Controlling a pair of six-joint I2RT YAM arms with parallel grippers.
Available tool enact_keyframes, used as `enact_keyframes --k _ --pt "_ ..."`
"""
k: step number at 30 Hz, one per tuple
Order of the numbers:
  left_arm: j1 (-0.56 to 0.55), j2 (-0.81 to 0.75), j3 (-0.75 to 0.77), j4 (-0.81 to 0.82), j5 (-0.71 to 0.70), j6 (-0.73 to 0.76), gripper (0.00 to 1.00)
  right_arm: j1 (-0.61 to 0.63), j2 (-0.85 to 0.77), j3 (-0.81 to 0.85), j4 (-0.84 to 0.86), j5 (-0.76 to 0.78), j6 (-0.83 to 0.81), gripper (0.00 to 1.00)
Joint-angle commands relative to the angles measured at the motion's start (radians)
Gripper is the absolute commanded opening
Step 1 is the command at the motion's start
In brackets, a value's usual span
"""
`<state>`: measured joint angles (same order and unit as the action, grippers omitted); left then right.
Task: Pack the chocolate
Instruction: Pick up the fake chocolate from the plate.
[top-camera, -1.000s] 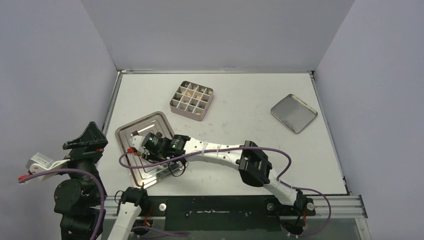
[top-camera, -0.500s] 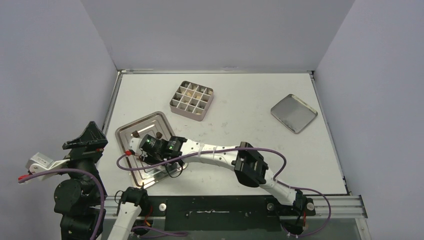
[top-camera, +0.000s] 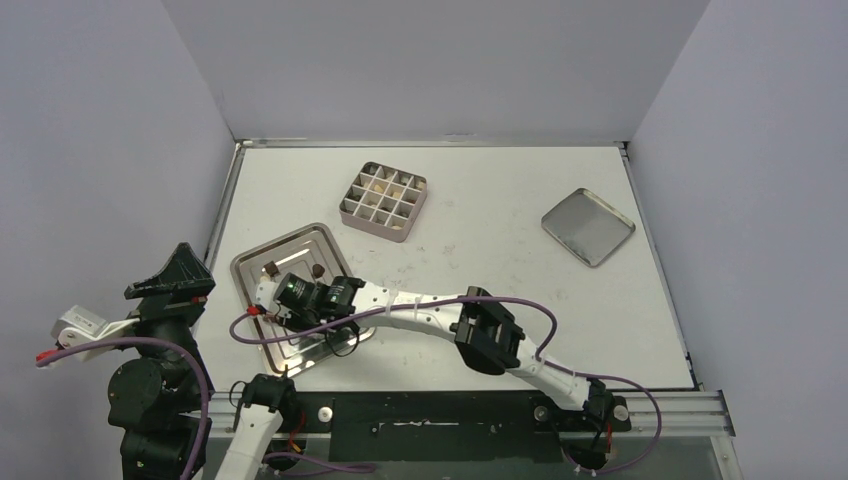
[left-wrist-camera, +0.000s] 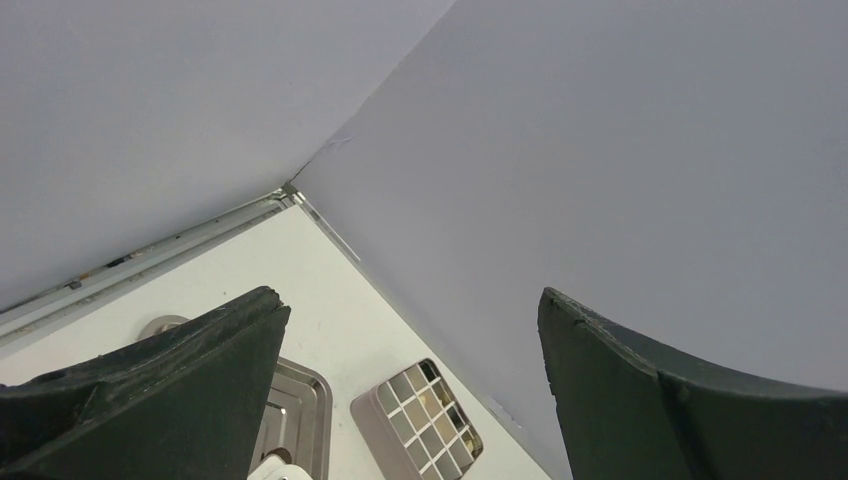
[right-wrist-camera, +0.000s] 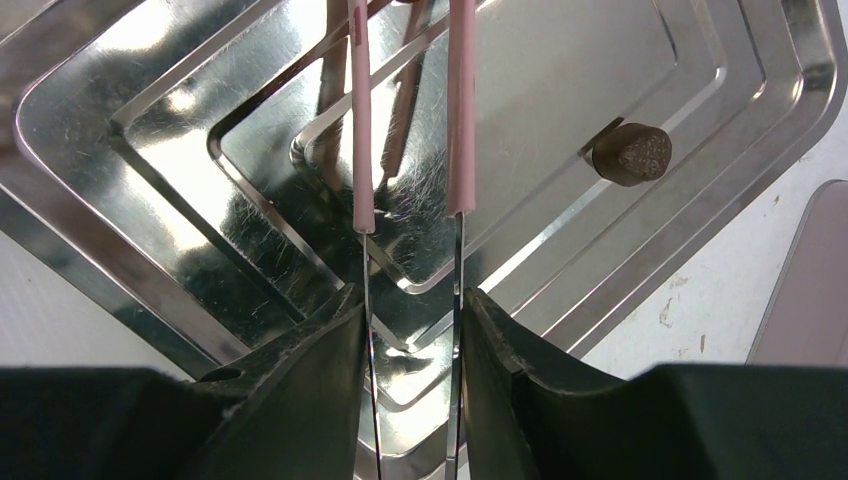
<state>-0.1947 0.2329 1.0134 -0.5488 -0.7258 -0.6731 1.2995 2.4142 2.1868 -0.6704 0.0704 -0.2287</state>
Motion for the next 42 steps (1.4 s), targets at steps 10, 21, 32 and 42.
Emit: enact_keyframes --k 10,21,32,42 --pt "-0.001 -0.001 0.023 0.036 -0.010 0.009 0.95 0.012 -0.120 -0.061 -0.038 0.084 0.011 0.12" --pt "-0.001 -0.013 0.013 0.036 -0.007 0.001 0.95 0.011 -0.237 -0.198 -0.020 0.102 0.049 0.00" --pt "-0.001 -0.017 0.017 0.029 -0.009 0.001 0.95 0.006 -0.292 -0.236 -0.027 0.108 0.070 0.00" --pt "-0.001 -0.015 -0.043 0.037 0.006 -0.007 0.95 -0.057 -0.411 -0.322 0.010 0.085 0.091 0.00"
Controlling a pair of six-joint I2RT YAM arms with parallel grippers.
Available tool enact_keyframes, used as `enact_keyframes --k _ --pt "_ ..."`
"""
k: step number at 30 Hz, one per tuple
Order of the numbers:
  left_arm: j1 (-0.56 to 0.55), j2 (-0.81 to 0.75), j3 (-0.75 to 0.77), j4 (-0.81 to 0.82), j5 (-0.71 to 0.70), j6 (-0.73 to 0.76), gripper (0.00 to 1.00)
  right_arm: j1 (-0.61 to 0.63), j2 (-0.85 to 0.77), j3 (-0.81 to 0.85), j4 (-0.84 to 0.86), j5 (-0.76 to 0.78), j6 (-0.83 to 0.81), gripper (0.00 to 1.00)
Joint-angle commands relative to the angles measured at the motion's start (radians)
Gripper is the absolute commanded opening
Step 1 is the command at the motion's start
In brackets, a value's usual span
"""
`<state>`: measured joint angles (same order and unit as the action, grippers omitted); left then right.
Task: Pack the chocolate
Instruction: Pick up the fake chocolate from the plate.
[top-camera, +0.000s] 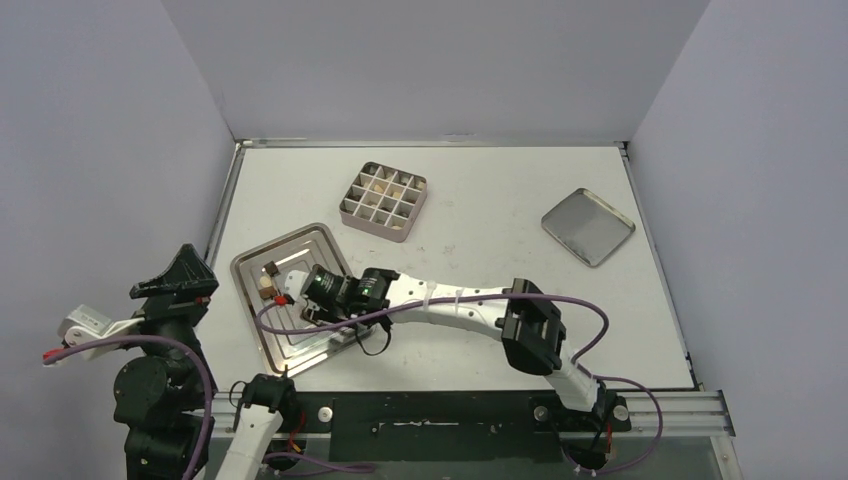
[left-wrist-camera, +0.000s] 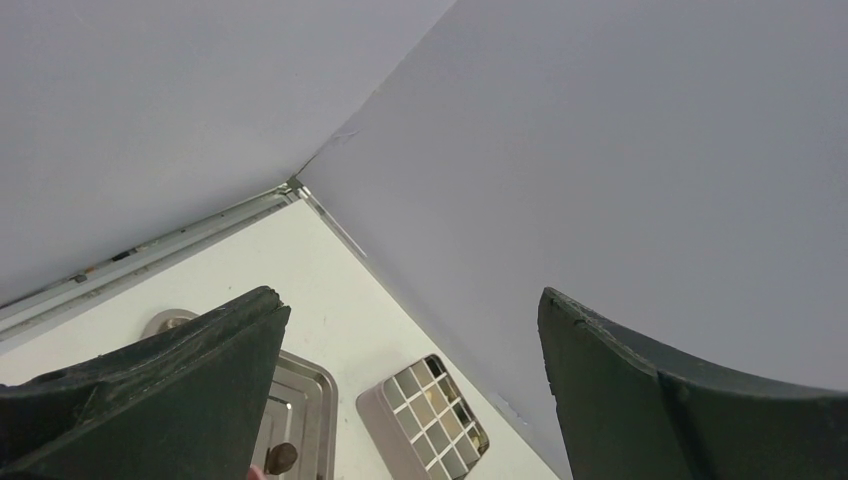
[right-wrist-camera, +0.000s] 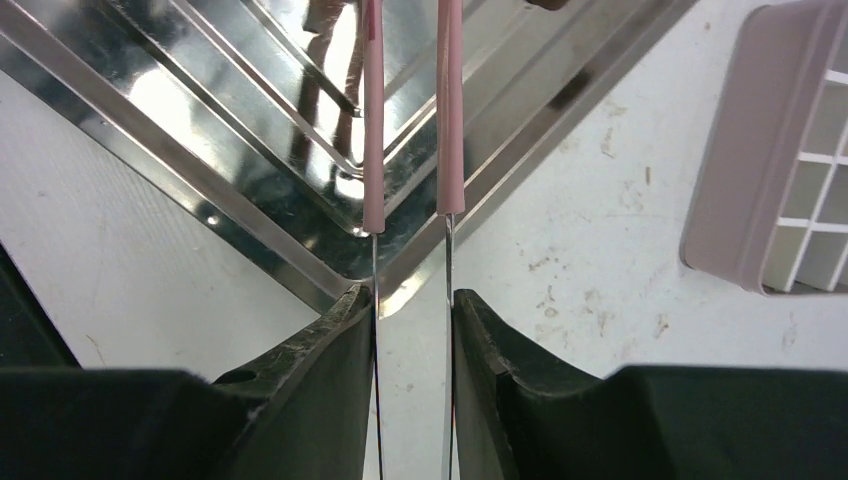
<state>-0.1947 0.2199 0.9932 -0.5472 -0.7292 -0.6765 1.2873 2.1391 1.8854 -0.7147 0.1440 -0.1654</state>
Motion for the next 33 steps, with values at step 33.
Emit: enact_keyframes --k 33 --pt "0.001 0.043 -0.262 0.073 0.125 0.108 0.95 -0.396 -0.161 -0.105 0.023 0.110 0.110 0.00"
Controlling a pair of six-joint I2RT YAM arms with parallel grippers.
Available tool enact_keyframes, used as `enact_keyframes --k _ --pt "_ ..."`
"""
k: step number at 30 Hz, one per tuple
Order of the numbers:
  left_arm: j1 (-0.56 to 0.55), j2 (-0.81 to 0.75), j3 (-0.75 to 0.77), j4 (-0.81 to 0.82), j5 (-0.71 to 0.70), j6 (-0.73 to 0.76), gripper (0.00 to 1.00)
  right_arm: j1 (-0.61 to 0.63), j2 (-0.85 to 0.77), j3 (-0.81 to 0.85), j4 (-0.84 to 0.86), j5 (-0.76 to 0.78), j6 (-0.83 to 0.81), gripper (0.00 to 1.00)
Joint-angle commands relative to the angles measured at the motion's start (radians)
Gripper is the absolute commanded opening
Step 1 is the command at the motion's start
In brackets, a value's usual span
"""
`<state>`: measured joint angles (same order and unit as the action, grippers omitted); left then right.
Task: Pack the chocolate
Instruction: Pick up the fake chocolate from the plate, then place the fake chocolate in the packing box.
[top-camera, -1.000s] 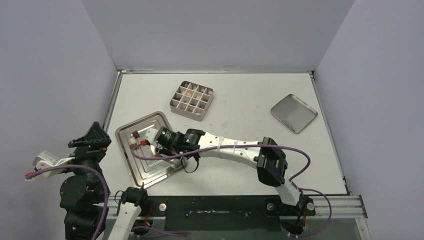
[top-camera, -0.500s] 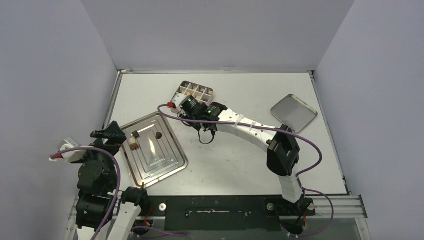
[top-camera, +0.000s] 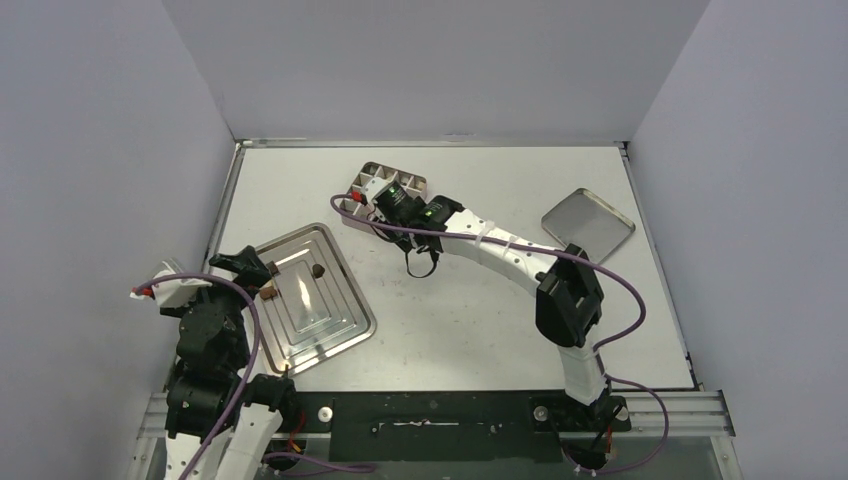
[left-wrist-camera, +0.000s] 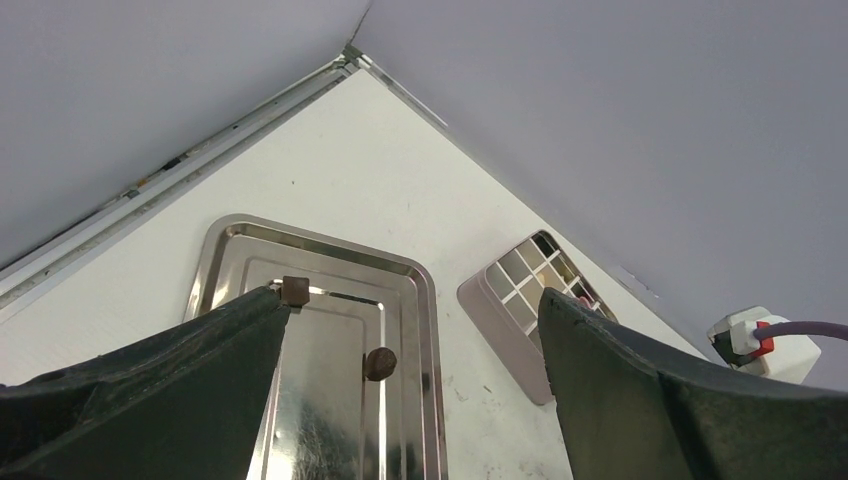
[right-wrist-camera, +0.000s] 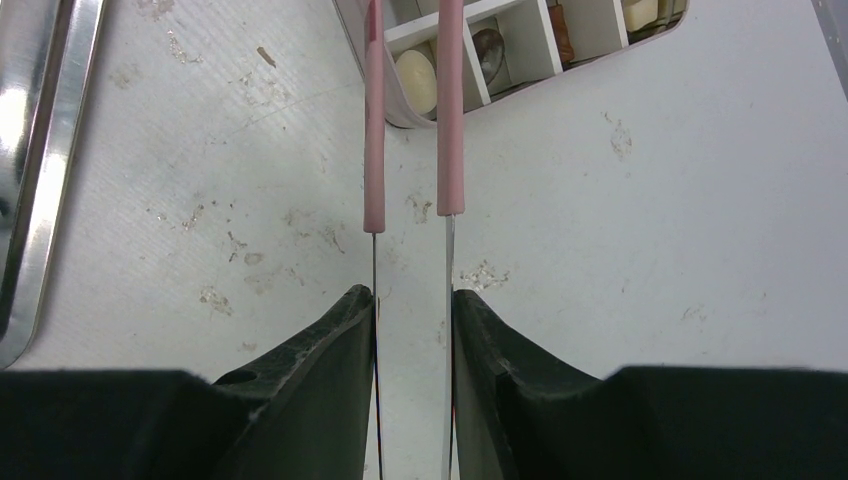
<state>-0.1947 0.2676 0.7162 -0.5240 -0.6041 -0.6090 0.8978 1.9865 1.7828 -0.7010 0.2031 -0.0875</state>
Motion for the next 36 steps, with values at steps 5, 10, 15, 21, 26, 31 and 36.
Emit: enact_keyframes --k 5,10,15,21,26,31,36 --pt "0.001 -0.012 0.018 0.045 -0.016 0.045 0.95 -0.011 0.012 -0.002 0.006 0.061 0.051 0.00" --pt "-0.001 -0.016 0.021 0.040 -0.028 0.050 0.95 -0.012 0.033 0.014 -0.011 0.049 0.059 0.03" --pt "-0.002 -0.016 0.023 0.041 -0.035 0.052 0.95 -0.013 0.053 0.022 -0.026 0.042 0.064 0.05" --pt "-0.003 -0.015 0.025 0.039 -0.039 0.052 0.96 -0.013 0.059 0.027 -0.028 0.052 0.066 0.15" --pt "-0.001 -0.014 0.027 0.039 -0.042 0.050 0.96 -0.013 0.041 0.032 -0.012 0.066 0.062 0.23" --pt "-0.002 -0.020 0.028 0.038 -0.046 0.050 0.95 -0.013 0.026 0.062 -0.013 0.065 0.045 0.27" --pt "-0.001 -0.025 0.030 0.041 -0.052 0.050 0.95 -0.013 0.021 0.084 -0.017 0.062 0.032 0.31"
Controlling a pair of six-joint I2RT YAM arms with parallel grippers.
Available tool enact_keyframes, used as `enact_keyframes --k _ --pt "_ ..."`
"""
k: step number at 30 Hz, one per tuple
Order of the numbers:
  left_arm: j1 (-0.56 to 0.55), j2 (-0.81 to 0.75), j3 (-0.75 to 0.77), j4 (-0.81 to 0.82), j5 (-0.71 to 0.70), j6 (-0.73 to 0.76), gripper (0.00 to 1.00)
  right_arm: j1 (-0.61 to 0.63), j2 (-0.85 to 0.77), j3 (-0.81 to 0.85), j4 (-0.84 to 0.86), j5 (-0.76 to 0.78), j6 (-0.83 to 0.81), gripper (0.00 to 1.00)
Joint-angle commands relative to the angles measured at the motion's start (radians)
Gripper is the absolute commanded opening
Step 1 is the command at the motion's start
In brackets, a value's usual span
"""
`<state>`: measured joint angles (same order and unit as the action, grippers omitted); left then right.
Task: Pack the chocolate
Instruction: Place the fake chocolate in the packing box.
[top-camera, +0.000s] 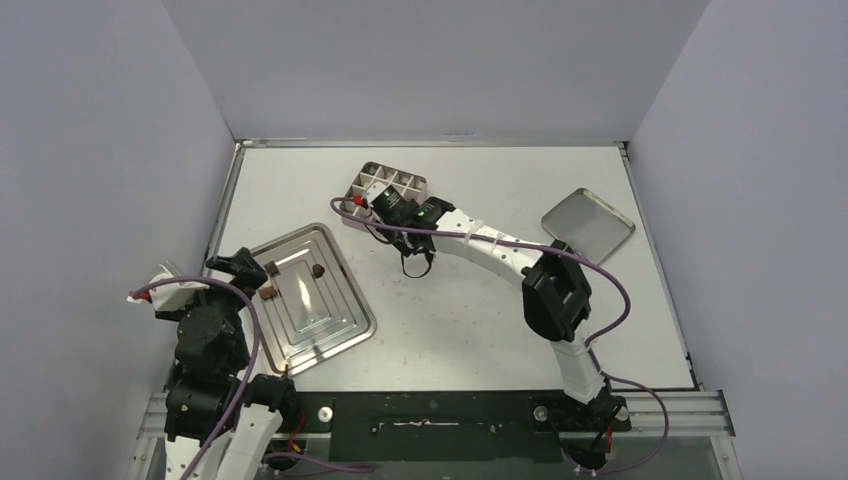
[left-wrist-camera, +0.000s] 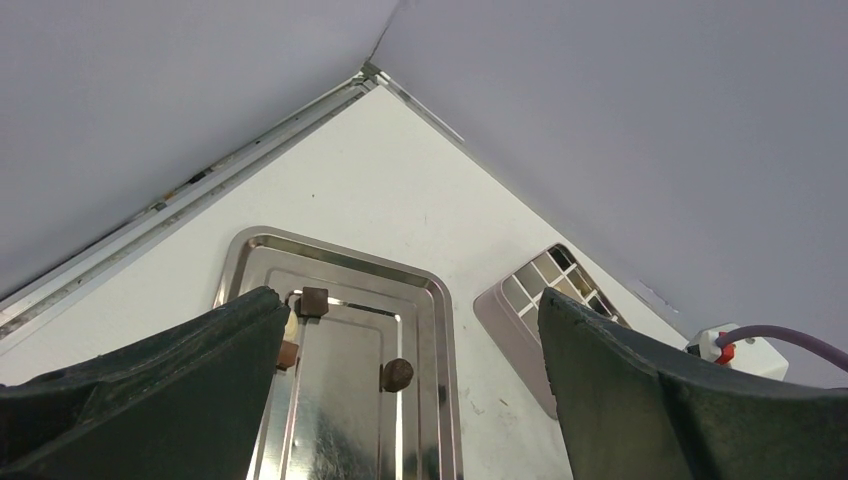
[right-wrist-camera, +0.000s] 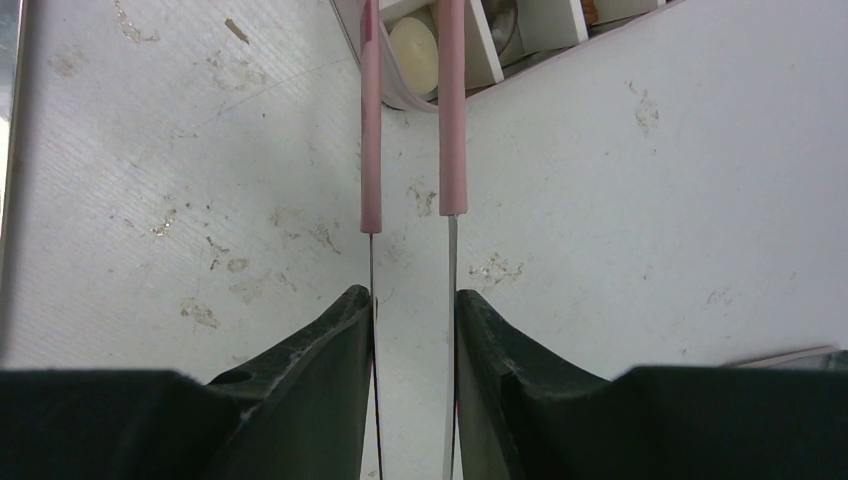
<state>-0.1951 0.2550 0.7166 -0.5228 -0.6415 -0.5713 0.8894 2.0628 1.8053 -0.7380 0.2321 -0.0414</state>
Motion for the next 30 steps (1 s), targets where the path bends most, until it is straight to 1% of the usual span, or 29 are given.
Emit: enact_keyframes --k 1,13,18,24,30 --pt "-0.001 -0.013 0.030 0.041 -0.015 0.013 0.95 -0.005 -0.054 0.064 0.018 0.033 -0.016 0.32" --pt "-0.001 -0.010 0.042 0.044 -0.021 0.023 0.95 -0.004 -0.036 0.095 -0.004 0.042 -0.017 0.33" --pt "-0.001 -0.006 0.053 0.046 -0.025 0.035 0.95 0.000 -0.059 0.098 0.016 -0.025 -0.019 0.33" --pt "-0.001 0.013 0.083 0.054 -0.027 0.059 0.95 0.059 -0.054 0.116 0.059 -0.111 -0.021 0.33" --pt "-0.001 0.029 0.108 0.062 -0.057 0.098 0.95 0.135 0.024 0.181 0.049 -0.116 -0.040 0.34"
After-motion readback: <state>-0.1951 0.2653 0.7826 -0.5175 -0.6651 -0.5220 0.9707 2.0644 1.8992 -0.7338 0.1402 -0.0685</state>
